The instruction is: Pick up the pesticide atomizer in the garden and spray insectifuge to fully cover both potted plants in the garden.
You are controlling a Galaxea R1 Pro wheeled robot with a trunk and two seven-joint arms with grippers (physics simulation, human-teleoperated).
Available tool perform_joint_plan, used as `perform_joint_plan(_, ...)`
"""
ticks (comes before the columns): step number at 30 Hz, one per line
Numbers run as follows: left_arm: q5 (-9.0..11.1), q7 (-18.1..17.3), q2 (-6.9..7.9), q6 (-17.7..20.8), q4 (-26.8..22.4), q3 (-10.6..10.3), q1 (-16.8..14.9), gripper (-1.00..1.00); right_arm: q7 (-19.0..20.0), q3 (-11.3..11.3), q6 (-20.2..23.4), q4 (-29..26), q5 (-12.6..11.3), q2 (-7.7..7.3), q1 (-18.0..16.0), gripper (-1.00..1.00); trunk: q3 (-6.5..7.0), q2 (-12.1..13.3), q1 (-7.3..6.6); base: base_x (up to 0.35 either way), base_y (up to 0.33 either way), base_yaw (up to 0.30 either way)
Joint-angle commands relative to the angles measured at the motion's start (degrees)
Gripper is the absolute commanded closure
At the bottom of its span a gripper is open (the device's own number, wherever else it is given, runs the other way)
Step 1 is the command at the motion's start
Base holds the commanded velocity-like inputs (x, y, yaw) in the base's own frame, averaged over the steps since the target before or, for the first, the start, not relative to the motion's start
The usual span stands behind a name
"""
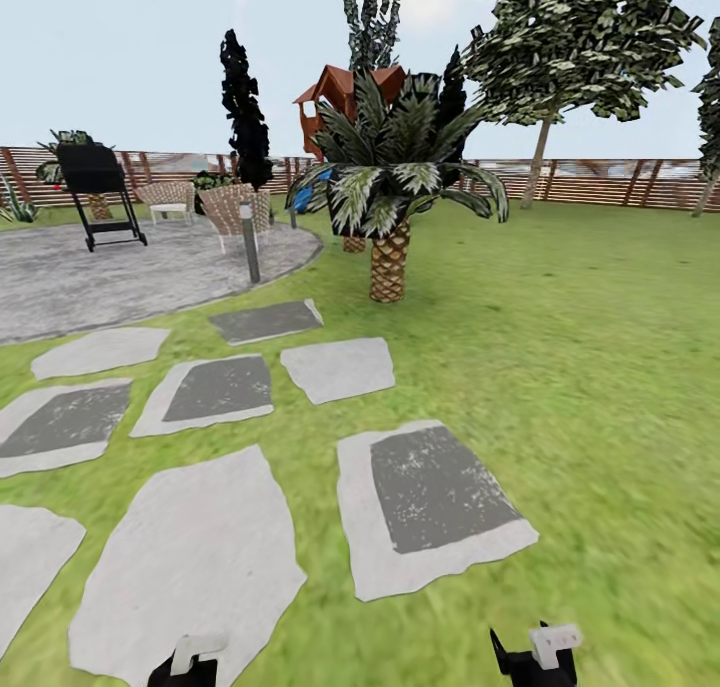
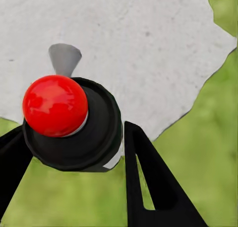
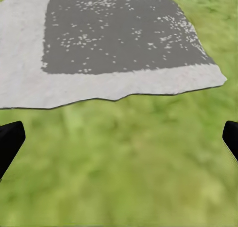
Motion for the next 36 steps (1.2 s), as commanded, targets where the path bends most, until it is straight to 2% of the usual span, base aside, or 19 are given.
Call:
perform_joint_plan(1,-0.61,0.23,-0.01,-0.23,0.09,0.29,-0.05,1.00,0.45,0.22,-0.17,0.05,-0.62,-0.02,-0.03,-1.00,-0.05,-0.02,0.02,0.340,0.000,0.000)
perform_joint_plan(36,-0.61,0.23,-0.01,-0.23,0.09,0.28,-0.05,1.00,0.51,0.22,-0.17,0.05,-0.62,-0.11,-0.03,-1.00,-0.05,-0.02,0.02,0.340,0.000,0.000)
